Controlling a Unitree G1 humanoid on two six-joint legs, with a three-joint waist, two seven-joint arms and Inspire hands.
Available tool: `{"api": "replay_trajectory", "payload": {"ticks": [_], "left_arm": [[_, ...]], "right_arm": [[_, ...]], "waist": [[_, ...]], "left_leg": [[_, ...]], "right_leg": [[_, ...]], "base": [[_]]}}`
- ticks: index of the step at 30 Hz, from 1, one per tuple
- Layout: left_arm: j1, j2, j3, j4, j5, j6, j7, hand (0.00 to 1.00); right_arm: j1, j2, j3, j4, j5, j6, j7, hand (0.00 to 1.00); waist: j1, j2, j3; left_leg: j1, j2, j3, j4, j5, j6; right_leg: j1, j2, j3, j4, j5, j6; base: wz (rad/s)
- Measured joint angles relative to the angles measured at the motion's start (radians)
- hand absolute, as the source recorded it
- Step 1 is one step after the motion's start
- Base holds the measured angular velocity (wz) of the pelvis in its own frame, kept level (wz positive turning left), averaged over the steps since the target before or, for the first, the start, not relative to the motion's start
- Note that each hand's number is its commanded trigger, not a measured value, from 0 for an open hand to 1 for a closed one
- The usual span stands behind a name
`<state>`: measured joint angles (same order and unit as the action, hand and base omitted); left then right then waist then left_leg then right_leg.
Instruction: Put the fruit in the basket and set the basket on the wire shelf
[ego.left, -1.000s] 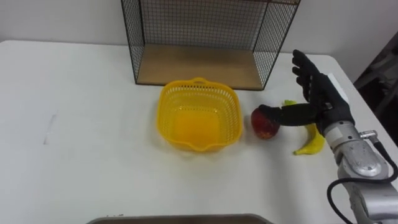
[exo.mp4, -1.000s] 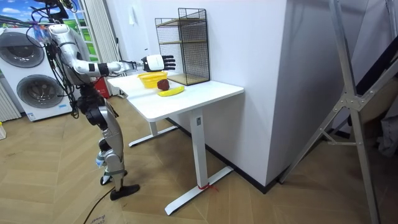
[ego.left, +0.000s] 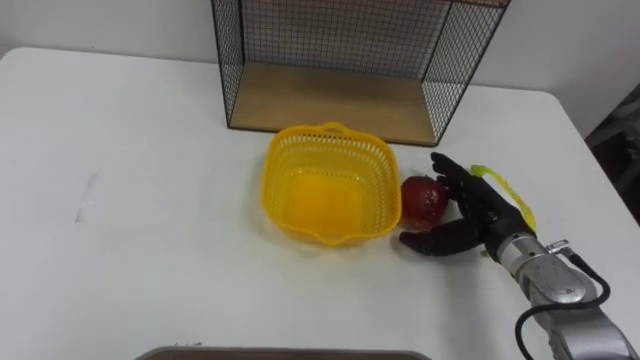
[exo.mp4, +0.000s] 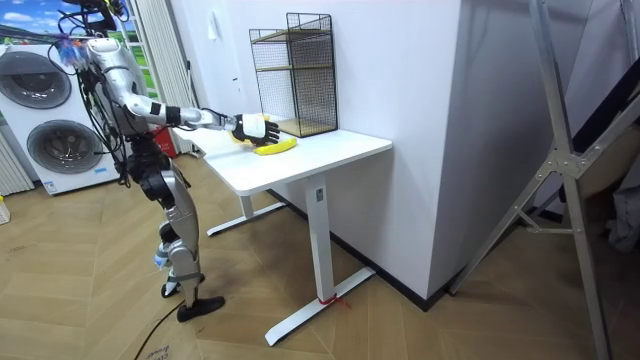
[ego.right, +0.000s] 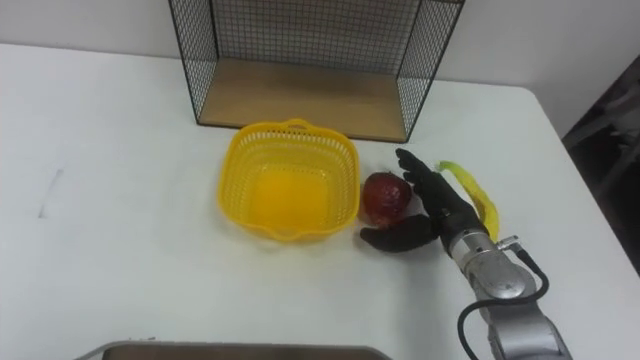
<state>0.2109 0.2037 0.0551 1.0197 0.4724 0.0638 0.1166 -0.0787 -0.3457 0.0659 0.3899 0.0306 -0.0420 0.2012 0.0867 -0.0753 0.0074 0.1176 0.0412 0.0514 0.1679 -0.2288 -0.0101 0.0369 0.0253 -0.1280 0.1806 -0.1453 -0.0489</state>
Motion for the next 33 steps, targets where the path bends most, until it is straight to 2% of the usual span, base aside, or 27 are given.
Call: {"api": "replay_trajectory", "payload": {"ticks": [9,10,11,12,18,23,33], "left_arm": [[0.015,0.000,0.002,0.000,0.000,0.000,-0.002,0.00],[0.015,0.000,0.002,0.000,0.000,0.000,-0.002,0.00],[0.015,0.000,0.002,0.000,0.000,0.000,-0.002,0.00],[0.015,0.000,0.003,0.000,0.000,0.000,-0.002,0.00],[0.017,0.000,0.002,0.002,0.000,0.000,-0.002,0.00],[0.014,0.001,0.002,0.002,0.000,0.000,-0.002,0.00],[0.017,0.006,0.000,0.003,-0.001,0.002,-0.003,0.00]], "right_arm": [[0.000,0.000,-0.001,0.030,0.000,0.000,0.004,0.00],[0.000,0.000,-0.001,0.033,-0.001,0.000,0.004,0.24],[0.000,0.000,-0.001,0.033,-0.001,0.000,0.005,0.80],[0.000,0.000,-0.001,0.034,-0.008,0.000,0.005,1.00],[0.000,0.000,-0.013,0.039,-0.043,0.000,-0.005,1.00],[-0.007,0.000,-0.017,0.064,-0.049,0.000,-0.011,1.00],[-0.007,0.001,-0.011,0.063,-0.033,0.000,-0.008,1.00]], "waist": [[0.000,0.001,0.0003],[0.000,0.001,0.0003],[0.000,0.001,0.0002],[0.000,0.001,-0.0001],[-0.002,0.002,0.0002],[0.000,-0.004,-0.0046],[-0.001,-0.004,-0.0051]], "left_leg": [[0.028,0.000,-0.006,-0.003,0.000,0.000],[0.030,0.000,-0.007,-0.004,0.000,0.000],[0.030,0.000,-0.008,-0.004,0.000,0.000],[0.030,0.000,-0.008,-0.004,0.000,0.000],[0.034,0.000,-0.013,-0.002,0.000,0.000],[0.034,0.000,-0.016,-0.001,0.000,0.000],[0.033,0.000,-0.016,-0.001,0.000,0.000]], "right_leg": [[0.034,0.000,-0.003,-0.016,0.001,0.001],[0.037,0.000,-0.003,-0.016,0.001,0.001],[0.038,0.000,-0.003,-0.016,0.001,0.001],[0.038,0.000,-0.004,-0.016,0.001,0.001],[0.045,0.000,-0.010,-0.015,0.001,0.001],[0.047,0.000,-0.011,-0.015,0.001,0.001],[0.047,0.000,-0.010,-0.014,0.001,0.001]], "base": [[0.02],[0.00],[0.00],[0.00],[0.02],[0.01],[0.00]]}}
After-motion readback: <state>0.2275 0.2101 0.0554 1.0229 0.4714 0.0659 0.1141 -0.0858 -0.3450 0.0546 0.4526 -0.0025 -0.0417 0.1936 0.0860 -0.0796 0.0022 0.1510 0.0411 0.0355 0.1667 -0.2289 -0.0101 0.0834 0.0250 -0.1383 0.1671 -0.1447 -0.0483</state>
